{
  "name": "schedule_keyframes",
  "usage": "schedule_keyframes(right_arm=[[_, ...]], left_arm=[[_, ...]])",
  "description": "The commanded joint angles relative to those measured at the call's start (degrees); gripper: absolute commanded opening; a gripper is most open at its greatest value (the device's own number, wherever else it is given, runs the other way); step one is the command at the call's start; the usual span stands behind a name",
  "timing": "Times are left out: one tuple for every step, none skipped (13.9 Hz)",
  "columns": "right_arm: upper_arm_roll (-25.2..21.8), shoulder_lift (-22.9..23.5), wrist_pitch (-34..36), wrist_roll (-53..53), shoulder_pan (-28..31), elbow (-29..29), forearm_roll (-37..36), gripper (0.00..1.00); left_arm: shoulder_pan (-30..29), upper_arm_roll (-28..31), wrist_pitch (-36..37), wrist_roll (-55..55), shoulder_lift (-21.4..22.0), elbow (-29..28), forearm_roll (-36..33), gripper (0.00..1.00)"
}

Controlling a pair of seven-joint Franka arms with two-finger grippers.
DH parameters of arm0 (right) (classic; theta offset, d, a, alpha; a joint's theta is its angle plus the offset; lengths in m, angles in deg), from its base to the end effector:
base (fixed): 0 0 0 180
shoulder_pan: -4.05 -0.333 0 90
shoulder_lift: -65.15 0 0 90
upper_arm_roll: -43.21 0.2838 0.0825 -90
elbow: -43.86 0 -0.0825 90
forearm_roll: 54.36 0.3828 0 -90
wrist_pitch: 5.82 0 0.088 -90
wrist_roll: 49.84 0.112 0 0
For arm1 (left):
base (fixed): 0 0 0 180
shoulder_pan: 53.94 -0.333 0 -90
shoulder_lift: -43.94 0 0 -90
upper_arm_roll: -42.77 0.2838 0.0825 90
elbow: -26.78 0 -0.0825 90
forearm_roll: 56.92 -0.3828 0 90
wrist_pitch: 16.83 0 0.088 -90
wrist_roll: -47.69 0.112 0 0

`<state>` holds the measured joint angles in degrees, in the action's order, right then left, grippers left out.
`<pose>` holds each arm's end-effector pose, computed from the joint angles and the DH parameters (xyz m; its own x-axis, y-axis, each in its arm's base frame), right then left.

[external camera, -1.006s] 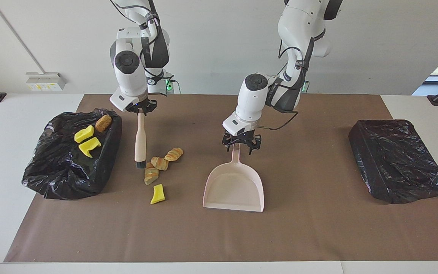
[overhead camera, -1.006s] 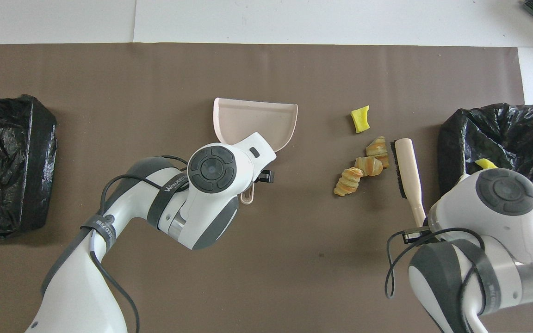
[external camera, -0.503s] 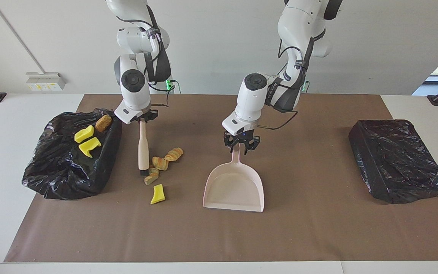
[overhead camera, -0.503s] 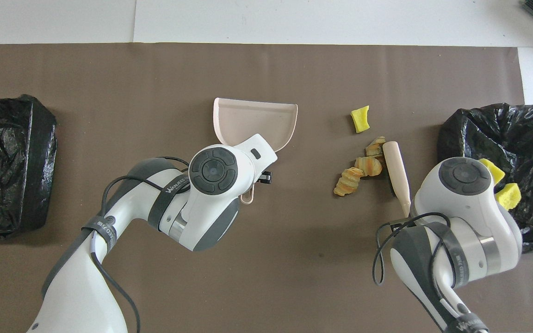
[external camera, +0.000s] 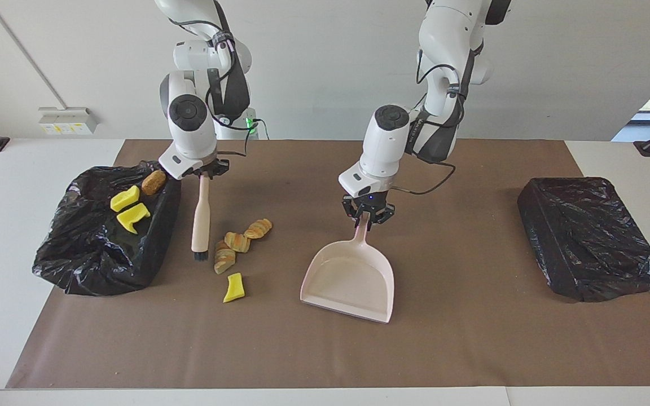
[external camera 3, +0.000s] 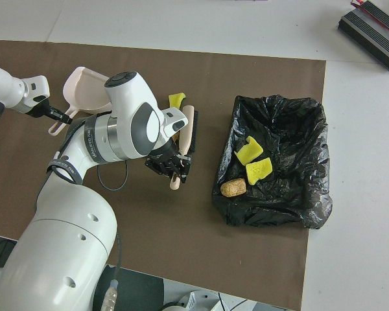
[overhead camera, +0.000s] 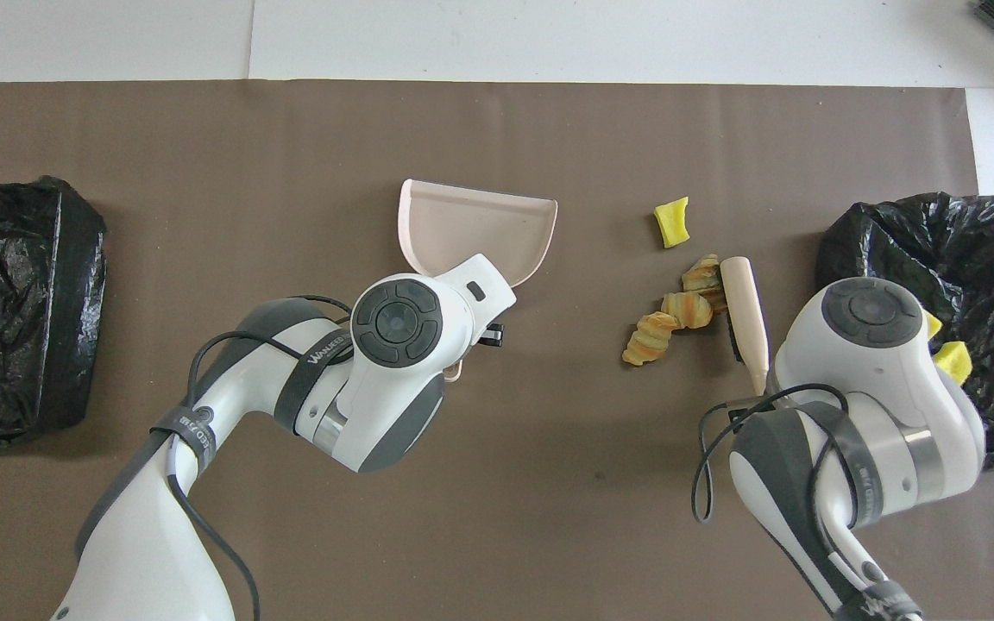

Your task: Sweep and dump trash in bin

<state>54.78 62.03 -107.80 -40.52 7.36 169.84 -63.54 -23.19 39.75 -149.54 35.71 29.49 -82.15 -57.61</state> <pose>0.4733 0.0540 0.3471 0.9433 0.0045 -0.3318 0.0754 -0.9767 0.2011 0.5169 -0.3438 0.3495 0.9162 -0.3681 0.1583 -0.3780 -0.9251 0.0368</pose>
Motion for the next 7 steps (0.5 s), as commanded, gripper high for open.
schedule_keyframes(right_arm=[[0.6,0.1,-2.3,1.8,0.8,3.0,-1.5,0.00],[0.8,-0.6,-1.8,2.6,0.3,3.7,-0.8,0.00],[0.9,-0.6,0.1,2.4,0.0,3.7,-0.1,0.00],[0.9,-0.4,1.4,0.2,0.2,3.9,2.5,0.00],[0.8,-0.7,1.4,-2.5,0.0,5.1,6.4,0.00],[0.9,-1.6,1.6,-2.7,0.0,6.0,7.7,0.00],[0.9,-2.1,1.5,-2.5,-0.5,6.9,8.3,0.00]], left_arm=[[-1.4,-0.1,5.4,9.7,3.8,-1.8,-1.0,0.06],[-2.2,-0.1,7.3,15.0,3.9,-1.7,-1.0,0.06],[-2.4,-0.1,8.1,19.8,4.0,-1.8,-1.0,0.05],[-2.8,-0.1,8.9,24.3,4.1,-2.0,-1.0,0.02],[-3.7,-0.1,10.5,30.5,4.3,-2.0,-1.0,0.00],[-4.2,-0.1,11.1,35.3,4.4,-2.2,-1.0,0.00],[-5.0,-0.1,11.2,39.8,4.7,-2.7,-1.0,0.00]])
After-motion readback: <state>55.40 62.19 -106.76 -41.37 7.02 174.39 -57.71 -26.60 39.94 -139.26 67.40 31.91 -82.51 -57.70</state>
